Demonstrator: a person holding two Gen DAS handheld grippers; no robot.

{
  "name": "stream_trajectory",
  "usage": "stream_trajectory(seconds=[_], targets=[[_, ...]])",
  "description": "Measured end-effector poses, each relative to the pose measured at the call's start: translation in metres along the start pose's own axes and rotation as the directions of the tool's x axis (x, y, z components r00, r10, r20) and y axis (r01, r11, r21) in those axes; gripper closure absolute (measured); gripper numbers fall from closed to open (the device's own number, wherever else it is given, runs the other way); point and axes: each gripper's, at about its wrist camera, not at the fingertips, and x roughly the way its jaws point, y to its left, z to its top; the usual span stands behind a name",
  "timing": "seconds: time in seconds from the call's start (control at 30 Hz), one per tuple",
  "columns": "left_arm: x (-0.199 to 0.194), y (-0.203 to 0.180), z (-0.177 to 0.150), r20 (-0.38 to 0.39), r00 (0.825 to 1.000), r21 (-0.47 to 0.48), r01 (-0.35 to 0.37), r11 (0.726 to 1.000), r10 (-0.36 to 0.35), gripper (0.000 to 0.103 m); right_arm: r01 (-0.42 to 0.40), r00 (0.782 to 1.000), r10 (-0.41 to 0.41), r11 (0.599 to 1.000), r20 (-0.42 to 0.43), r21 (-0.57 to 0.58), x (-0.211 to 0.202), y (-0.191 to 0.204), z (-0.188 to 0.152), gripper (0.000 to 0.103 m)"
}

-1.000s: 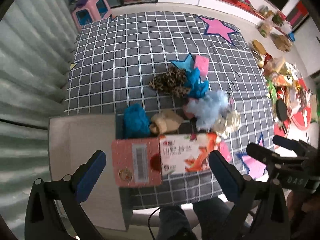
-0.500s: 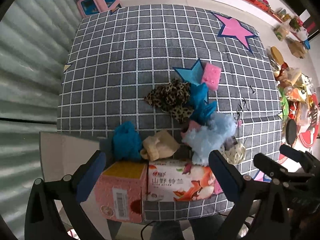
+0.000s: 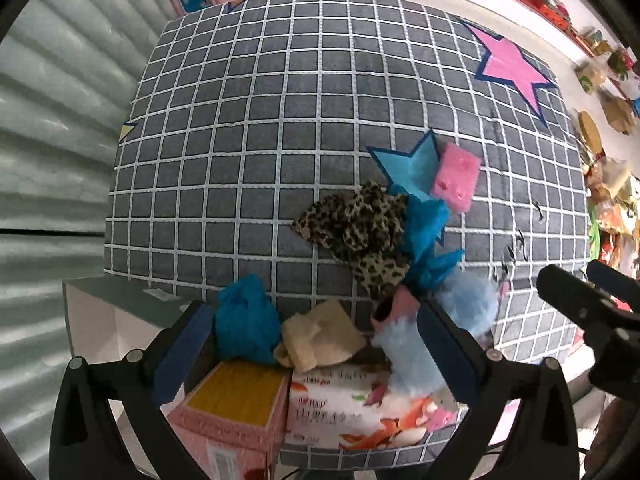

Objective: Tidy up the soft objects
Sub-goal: 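Grasp the leopard-print scrunchie with the left tool while the right tool grasps the pink sponge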

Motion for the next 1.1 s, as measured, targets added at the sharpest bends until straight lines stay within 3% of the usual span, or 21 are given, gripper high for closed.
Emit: stream_trajectory(seconds=[0.53,0.87,1.03,1.1], targets=[[0.018,0.001,0.021,-0.034,0.999,-0.043,-0.004,0.999,0.003,0.0,-0.008,0.999,0.007,1.0,-0.038,-0.022,0.021,-0.006,0.025,0.0],[0.063,-0.006,0.031,-0.087,0.996,-0.061,-0.013,0.998,0.008,0.001,0.001,0.998,0.003,0.998,-0.056,0.07,0.06,-0.026,0.052,0.0],[0.084,-0.014,0.036,-0.065,0.993,-0.045,-0.098,0.994,0.095,0.001,-0.02,0.998,0.027,0.992,-0.054,0.125,0.086,-0.029,0.067,0.0],[0.094,-0.011,0.038,-0.072,0.993,-0.083,-0.101,0.991,0.095,0.0,-0.013,0.998,0.02,0.992,-0.054,0.129,0.098,-0.025,0.072,0.0]])
